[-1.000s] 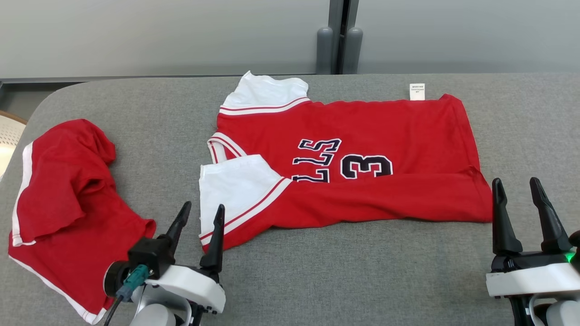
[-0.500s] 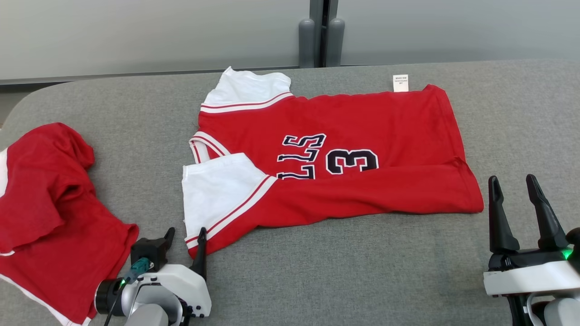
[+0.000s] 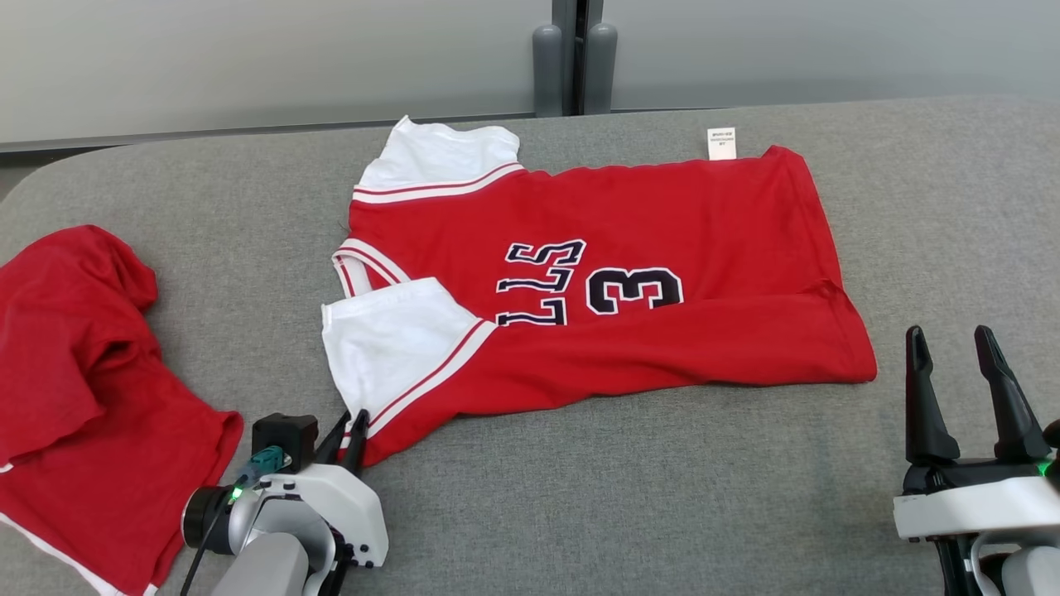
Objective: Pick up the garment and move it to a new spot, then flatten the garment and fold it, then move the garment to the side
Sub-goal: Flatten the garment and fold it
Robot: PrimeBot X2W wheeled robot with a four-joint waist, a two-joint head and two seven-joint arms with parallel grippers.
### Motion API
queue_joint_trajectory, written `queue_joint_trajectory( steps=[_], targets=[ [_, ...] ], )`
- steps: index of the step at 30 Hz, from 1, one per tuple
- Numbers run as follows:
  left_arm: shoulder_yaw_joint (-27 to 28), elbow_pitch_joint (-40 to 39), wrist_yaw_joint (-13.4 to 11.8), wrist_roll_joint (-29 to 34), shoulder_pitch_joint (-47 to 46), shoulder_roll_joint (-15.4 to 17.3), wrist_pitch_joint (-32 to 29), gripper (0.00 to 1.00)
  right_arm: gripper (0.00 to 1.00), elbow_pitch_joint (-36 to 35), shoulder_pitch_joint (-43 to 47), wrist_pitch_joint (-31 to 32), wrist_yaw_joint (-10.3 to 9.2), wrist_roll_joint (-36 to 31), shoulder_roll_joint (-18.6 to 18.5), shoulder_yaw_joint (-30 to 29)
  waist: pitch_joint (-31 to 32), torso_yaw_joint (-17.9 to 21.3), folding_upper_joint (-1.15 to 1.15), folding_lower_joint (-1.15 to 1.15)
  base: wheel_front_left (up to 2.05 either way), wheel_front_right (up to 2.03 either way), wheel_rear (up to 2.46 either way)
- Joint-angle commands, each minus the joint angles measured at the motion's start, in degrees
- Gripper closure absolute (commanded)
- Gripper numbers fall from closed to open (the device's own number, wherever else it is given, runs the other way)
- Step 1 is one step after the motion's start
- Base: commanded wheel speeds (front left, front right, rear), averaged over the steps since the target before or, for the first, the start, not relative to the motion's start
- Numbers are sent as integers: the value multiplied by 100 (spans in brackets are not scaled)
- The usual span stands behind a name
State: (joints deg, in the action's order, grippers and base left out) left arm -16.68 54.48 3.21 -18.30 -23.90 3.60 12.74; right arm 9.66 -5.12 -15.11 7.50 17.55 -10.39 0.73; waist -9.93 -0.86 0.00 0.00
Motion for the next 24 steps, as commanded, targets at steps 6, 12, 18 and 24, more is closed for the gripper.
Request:
queue_joint_trajectory(
  steps=[6, 12, 18, 24],
  targets=[
    [65, -274, -107, 25, -172, 76, 207, 100, 0, 695, -240, -5, -2, -181, 33, -195, -25, -124, 0, 0, 0, 0, 0],
    [87, -1010, -186, 209, -121, 91, 250, 100, 0, 1579, -604, 291, -2, -213, 34, -364, -100, -282, 0, 0, 0, 0, 0],
    [40, -1681, -146, 387, 37, 66, 249, 100, 0, 2453, -1104, 560, -3, 32, 104, -527, -234, -492, 0, 0, 0, 0, 0],
    [-26, -1981, -97, 478, 108, 43, 250, 100, 0, 3174, -1522, 650, -2, 262, 27, -613, -337, -675, 0, 0, 0, 0, 0]
  ],
)
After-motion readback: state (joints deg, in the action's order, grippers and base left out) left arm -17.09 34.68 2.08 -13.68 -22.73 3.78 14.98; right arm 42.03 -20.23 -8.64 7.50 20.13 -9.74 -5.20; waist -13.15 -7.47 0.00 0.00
